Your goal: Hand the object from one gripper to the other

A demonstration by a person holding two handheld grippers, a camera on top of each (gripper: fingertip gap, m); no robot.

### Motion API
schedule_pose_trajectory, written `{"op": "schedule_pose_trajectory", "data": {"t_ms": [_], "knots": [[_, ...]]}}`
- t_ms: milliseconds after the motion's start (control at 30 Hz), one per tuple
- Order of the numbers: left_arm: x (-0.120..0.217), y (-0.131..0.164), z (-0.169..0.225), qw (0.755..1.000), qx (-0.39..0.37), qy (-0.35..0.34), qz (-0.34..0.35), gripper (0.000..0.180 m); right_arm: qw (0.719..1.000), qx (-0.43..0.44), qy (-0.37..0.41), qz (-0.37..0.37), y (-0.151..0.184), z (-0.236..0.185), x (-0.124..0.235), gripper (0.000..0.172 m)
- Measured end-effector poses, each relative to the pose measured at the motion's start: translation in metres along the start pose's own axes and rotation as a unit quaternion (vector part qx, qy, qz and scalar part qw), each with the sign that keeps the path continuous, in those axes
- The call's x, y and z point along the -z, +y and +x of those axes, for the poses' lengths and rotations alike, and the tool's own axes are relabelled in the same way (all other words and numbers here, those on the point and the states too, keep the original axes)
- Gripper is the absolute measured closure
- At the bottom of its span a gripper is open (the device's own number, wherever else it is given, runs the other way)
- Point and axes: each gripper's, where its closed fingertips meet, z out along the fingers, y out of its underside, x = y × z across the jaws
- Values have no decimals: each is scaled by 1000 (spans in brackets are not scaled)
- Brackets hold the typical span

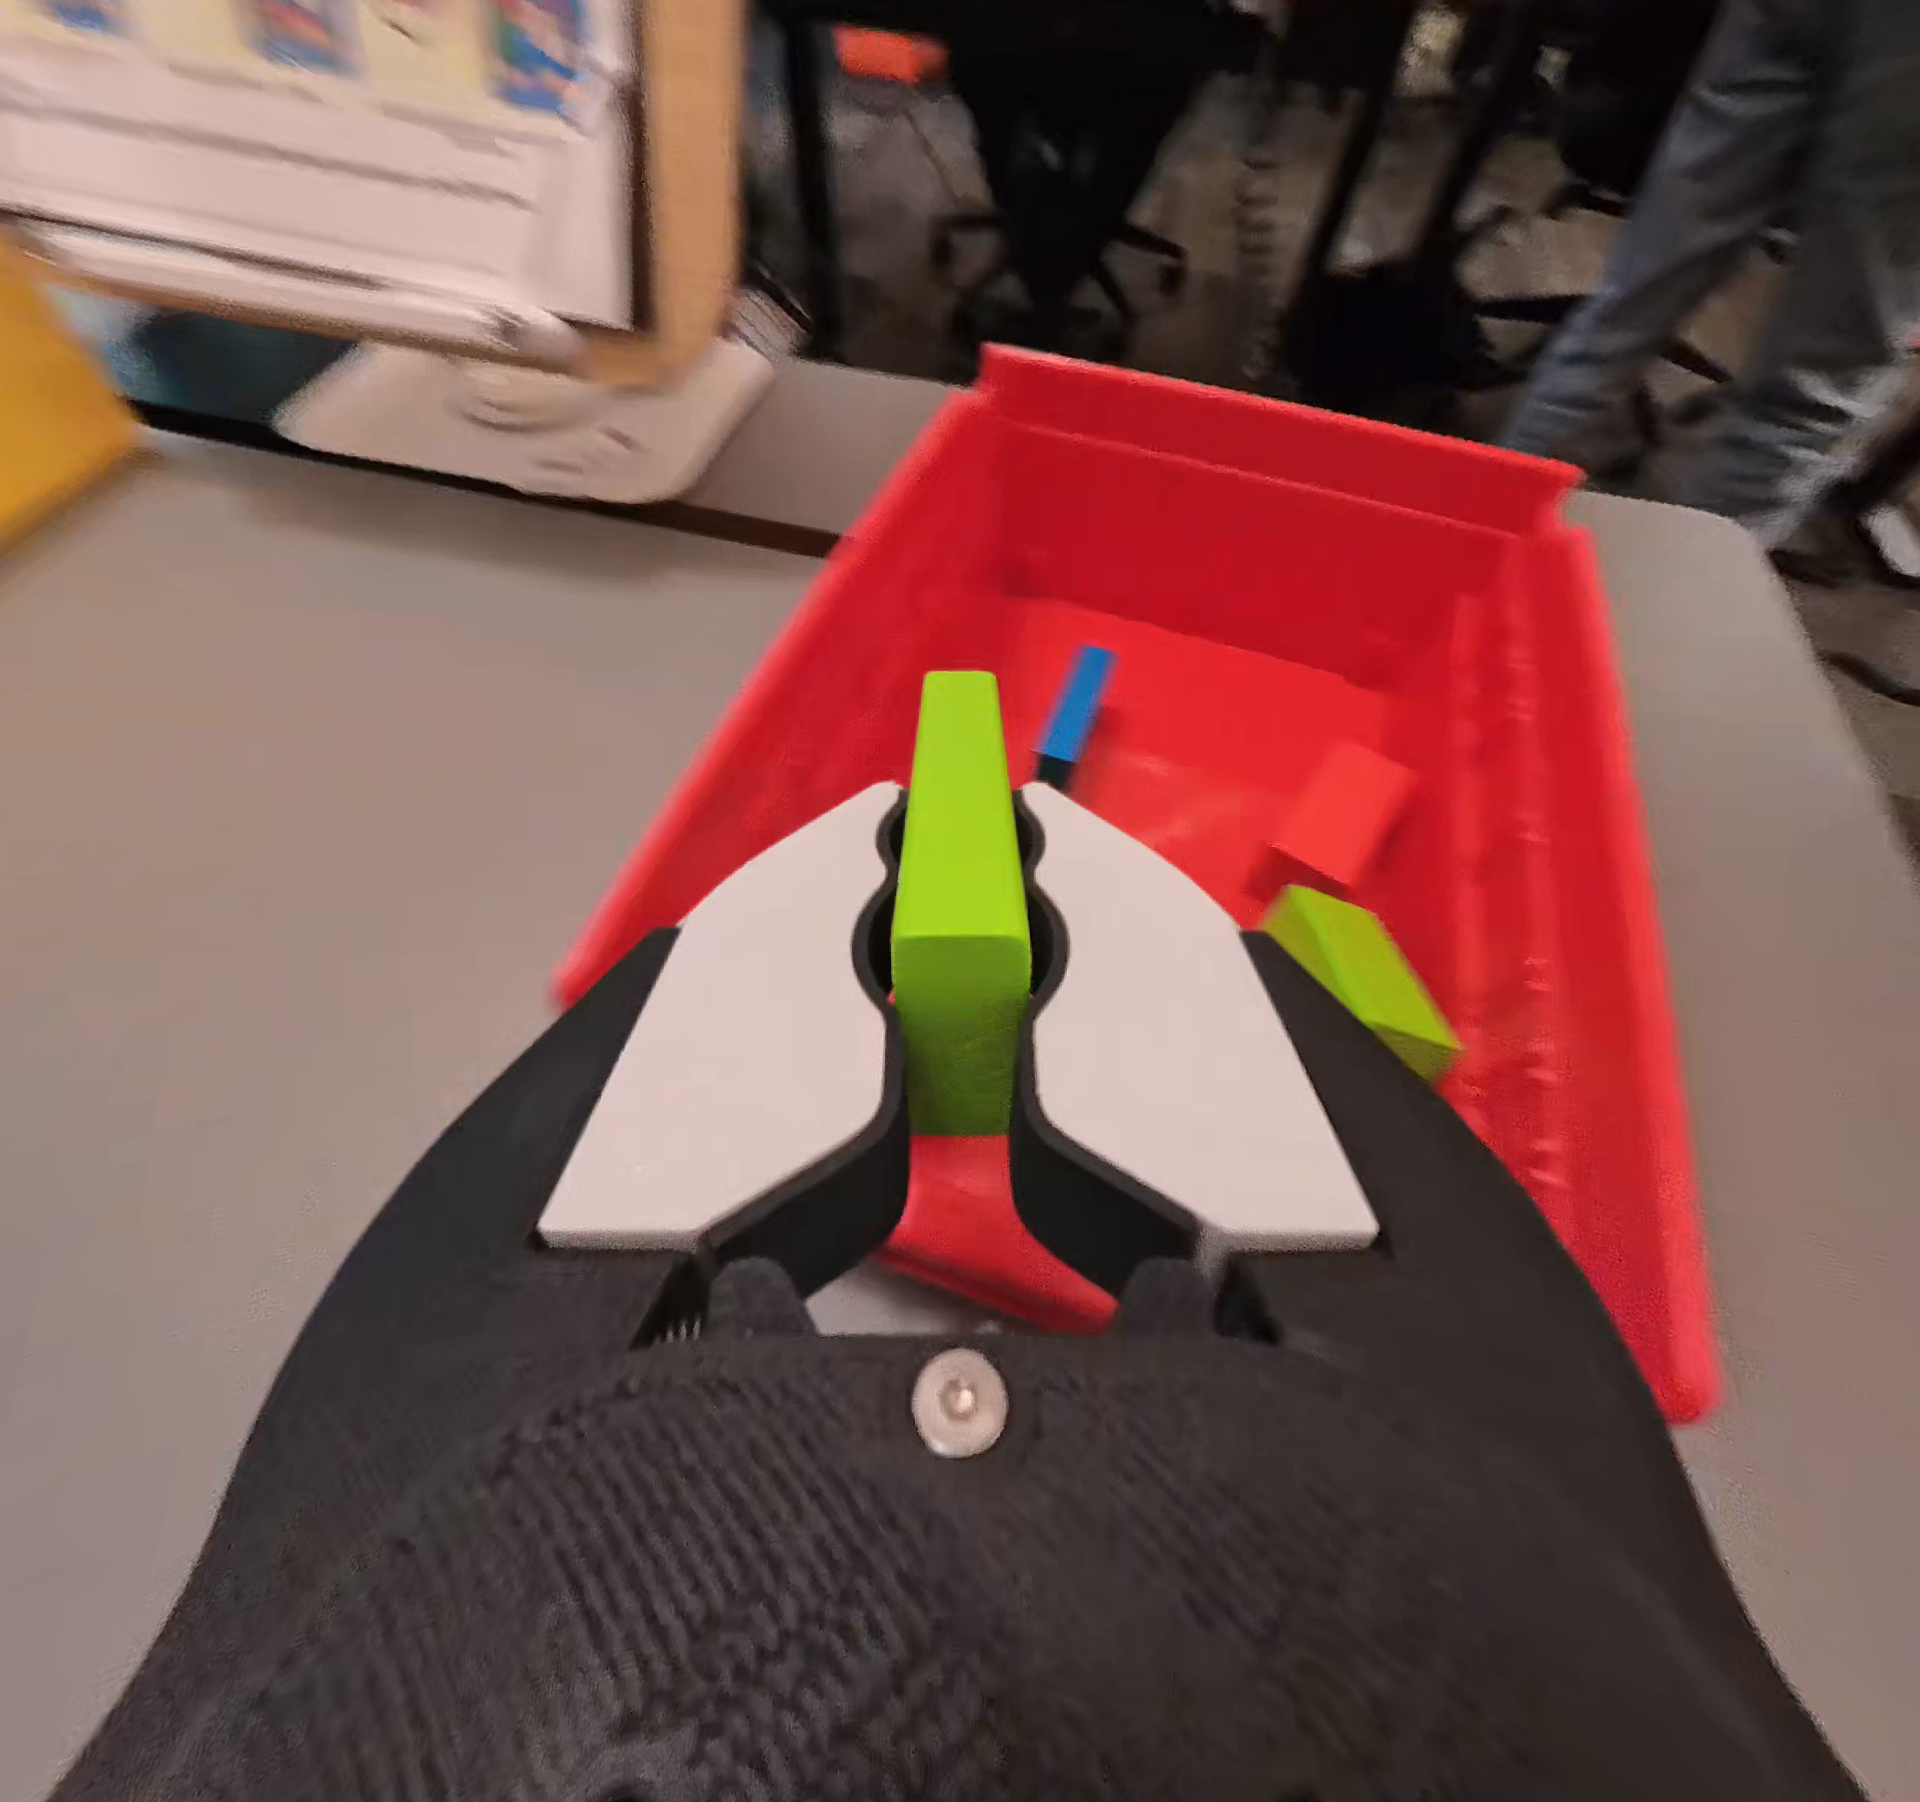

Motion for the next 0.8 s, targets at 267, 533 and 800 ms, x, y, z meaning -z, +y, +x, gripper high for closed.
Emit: {"op": "schedule_pose_trajectory", "data": {"t_ms": [267,533,800], "knots": [[12,25,-34,999,-24,-15,-36,143,990,50,75,-105,13,64,-55,154],[20,34,-47,999,-26,-18,-43,143,989,53,84,-111,19,50,-75,121],[14,33,-26,999,-24,17,-44,138,997,30,54,-38,14,13,6,109]]}}
